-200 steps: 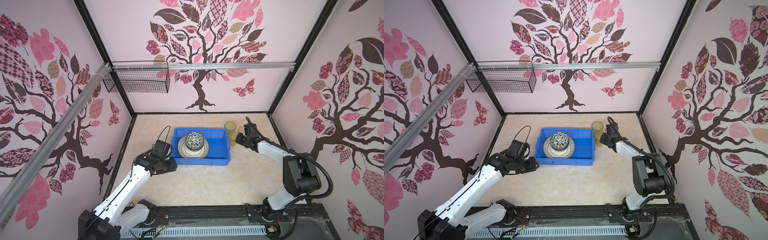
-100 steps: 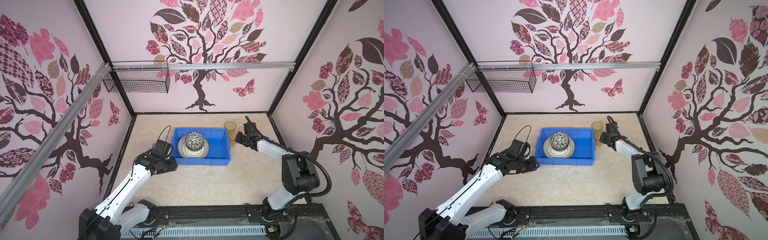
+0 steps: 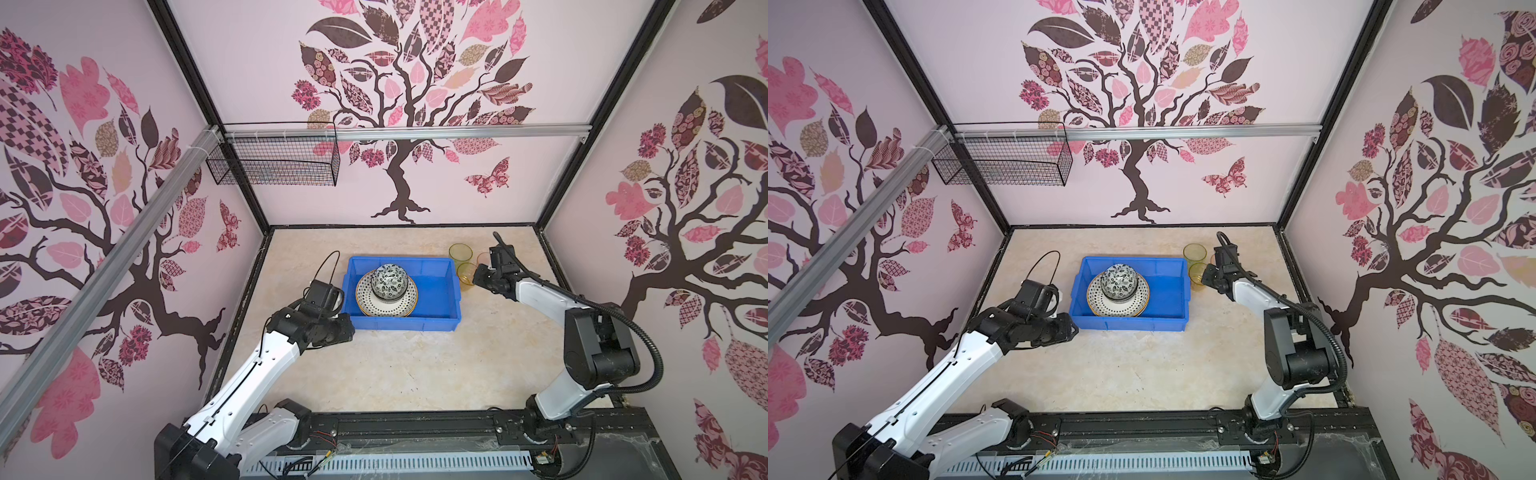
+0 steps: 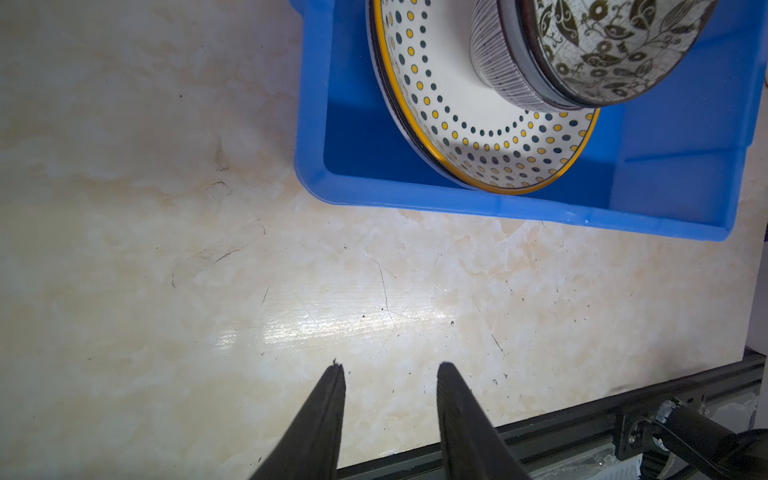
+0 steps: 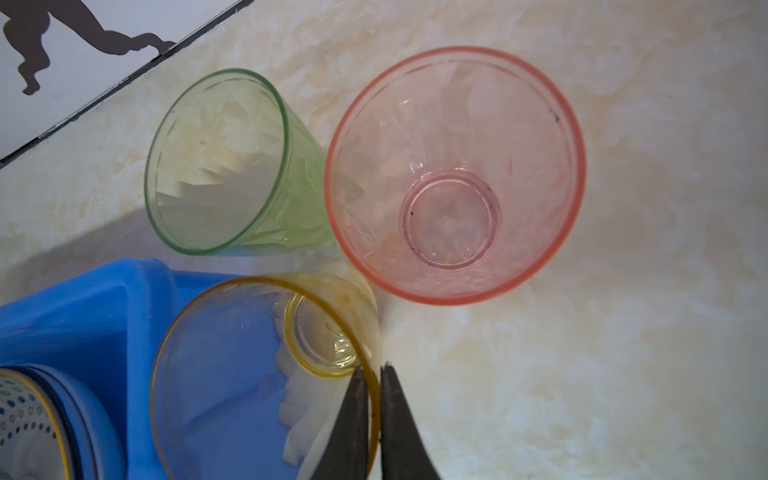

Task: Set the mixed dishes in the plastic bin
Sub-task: 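Lower the right gripper fingers around the yellow cup rim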

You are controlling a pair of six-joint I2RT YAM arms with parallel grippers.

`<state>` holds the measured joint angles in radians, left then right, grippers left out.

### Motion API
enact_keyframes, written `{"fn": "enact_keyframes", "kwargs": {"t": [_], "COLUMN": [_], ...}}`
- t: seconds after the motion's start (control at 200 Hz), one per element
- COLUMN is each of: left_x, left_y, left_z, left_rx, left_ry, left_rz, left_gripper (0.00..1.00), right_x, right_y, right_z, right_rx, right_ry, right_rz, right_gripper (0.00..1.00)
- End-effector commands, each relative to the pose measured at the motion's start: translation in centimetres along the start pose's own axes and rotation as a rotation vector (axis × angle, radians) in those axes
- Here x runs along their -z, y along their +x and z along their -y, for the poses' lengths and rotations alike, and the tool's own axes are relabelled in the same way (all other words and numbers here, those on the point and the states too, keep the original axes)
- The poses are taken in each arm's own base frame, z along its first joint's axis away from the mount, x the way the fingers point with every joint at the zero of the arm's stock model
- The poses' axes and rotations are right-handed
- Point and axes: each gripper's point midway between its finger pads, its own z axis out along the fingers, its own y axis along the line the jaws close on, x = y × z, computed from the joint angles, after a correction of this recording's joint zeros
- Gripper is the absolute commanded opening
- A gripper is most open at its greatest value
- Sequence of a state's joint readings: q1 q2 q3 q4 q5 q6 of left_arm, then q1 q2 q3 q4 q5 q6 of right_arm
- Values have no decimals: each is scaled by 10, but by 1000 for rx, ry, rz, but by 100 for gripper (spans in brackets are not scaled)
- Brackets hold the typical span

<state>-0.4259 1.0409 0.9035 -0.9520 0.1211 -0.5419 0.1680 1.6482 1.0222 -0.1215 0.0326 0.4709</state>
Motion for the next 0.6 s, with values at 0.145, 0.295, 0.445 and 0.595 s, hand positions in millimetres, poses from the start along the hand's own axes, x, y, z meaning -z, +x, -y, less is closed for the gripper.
{"fn": "enact_keyframes", "kwargs": {"t": [0.145,0.295,0.445,0.595], "left_x": [7,9,10,11], "left_y": [-4,-3,-3,0], "left_z": [3,3,3,2], "left_rx": [-15,-14,-15,-14], "left_ry": [19,22,25,29], "left_rz": [32,36,38,39], "left_gripper": [41,41,41,41], "right_x": [8,15,24,33], "right_y": [-4,-6,-11,-17], "right_z": [-5,-7,-9,-12], "right_rx": [10,10,11,9], "right_ry": [-6,-17,-24,-36], "right_rz": [-4,5,21,37], "right_gripper": [4,0,0,0]}}
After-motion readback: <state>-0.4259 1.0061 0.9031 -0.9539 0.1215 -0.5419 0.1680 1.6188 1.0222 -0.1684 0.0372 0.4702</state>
